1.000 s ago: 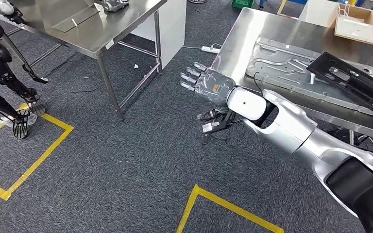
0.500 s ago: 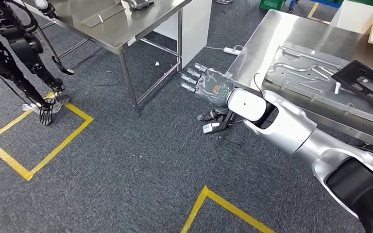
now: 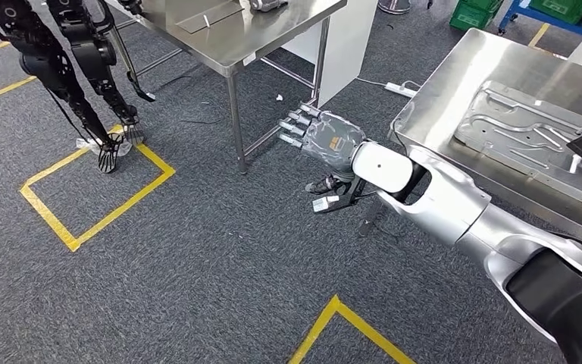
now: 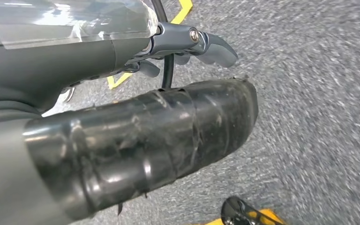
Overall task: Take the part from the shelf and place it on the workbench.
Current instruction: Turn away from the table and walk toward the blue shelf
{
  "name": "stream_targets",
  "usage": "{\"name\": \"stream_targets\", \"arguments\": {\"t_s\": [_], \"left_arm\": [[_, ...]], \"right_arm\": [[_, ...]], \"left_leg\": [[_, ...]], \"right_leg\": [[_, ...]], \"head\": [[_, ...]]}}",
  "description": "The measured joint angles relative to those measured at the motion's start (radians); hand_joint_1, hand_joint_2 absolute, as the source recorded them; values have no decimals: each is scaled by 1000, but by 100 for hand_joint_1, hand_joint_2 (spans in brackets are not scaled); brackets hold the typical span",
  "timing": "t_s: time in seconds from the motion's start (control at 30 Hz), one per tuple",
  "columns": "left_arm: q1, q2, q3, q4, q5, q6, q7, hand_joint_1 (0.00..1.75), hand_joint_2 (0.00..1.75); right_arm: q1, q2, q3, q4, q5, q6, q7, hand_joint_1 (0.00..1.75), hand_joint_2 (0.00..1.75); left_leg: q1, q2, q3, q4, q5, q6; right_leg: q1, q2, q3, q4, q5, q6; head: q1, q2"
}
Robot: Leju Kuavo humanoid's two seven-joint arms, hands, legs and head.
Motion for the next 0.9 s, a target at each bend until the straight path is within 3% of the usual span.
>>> {"name": "stream_targets", "arguments": {"t_s": [0.07,0.13,0.17,0.2,0.27,0.3,0.33,0.4,0.47,0.53,0.6,0.67,0.7,0.73,0.83,0.9], "left_arm": [[-1,0,0,0,0,0,1,0,0],[-2,0,0,0,0,0,1,0,0],[-1,0,0,0,0,0,1,0,0],[-1,1,0,0,0,0,1,0,0],[0,1,0,0,0,0,1,0,0],[-1,1,0,0,0,0,1,0,0],[-2,1,0,0,0,0,1,0,0],[-3,0,0,0,0,2,1,0,0],[-1,0,0,0,3,9,1,0,0],[0,-2,0,0,5,18,0,0,0],[-2,-4,0,0,7,24,-1,0,0],[-5,-4,0,0,8,26,-2,0,0],[-4,-4,0,0,8,26,-2,0,0],[-3,-4,0,0,8,27,-2,0,0],[-4,-3,0,0,10,28,-3,0,0],[-6,-3,0,0,10,28,-4,0,0]], "right_arm": [[1,-2,0,0,0,0,0,0,0],[7,-4,0,1,0,0,0,0,0],[11,-4,0,1,0,0,0,0,0],[14,-4,0,1,0,0,0,0,0],[15,-4,0,1,0,0,0,0,0],[14,-5,0,1,0,0,0,0,0],[13,-6,0,1,0,0,0,0,0],[13,-8,0,1,0,0,0,0,0],[13,-9,0,1,-1,0,0,0,0],[10,-8,0,0,-1,0,0,0,0],[8,-6,0,0,-3,0,-2,0,0],[8,-6,0,1,-4,1,-3,0,0],[8,-6,0,2,-4,1,-4,0,0],[8,-6,0,2,-4,1,-4,0,0],[3,-6,0,2,-4,1,-4,0,0],[-2,-6,0,2,-5,1,-4,0,0]], "left_leg": [[2,-10,0,-6,6,8],[2,-24,-3,-4,7,11],[1,-32,-4,-3,7,11],[1,-40,-5,-1,7,11],[1,-59,-5,3,6,10],[1,-67,-6,4,7,7],[2,-76,-9,6,8,3],[6,-93,-18,6,14,-10],[9,-105,-23,1,18,-24],[5,-75,-33,22,0,-35],[3,-29,-78,125,-60,-41],[3,-13,-135,249,-110,-44],[3,-11,-144,272,-111,-45],[3,-7,-132,253,-93,-45],[-1,29,-30,65,-19,-34],[-7,40,-4,10,-9,-20]], "right_leg": [[-5,39,-42,95,-59,9],[-6,54,-104,227,-116,13],[-7,55,-122,261,-120,13],[-8,55,-123,260,-106,12],[-10,68,-70,146,-33,7],[-10,88,-37,78,-5,2],[-10,106,-13,22,15,-1],[-7,123,2,-16,19,-7],[-5,105,4,-26,24,-14],[-8,86,13,-42,33,-25],[-6,65,18,-49,37,-33],[-3,42,16,-47,36,-35],[-2,32,14,-45,35,-36],[-2,23,13,-43,34,-35],[1,-1,12,-31,25,-26],[6,-13,10,-25,21,-18]], "head": [[0,0],[0,0],[0,0],[0,0],[0,0],[0,0],[0,0],[0,0],[0,0],[0,0],[-1,0],[-1,0],[-1,0],[-1,0],[-1,0],[-1,0]]}}
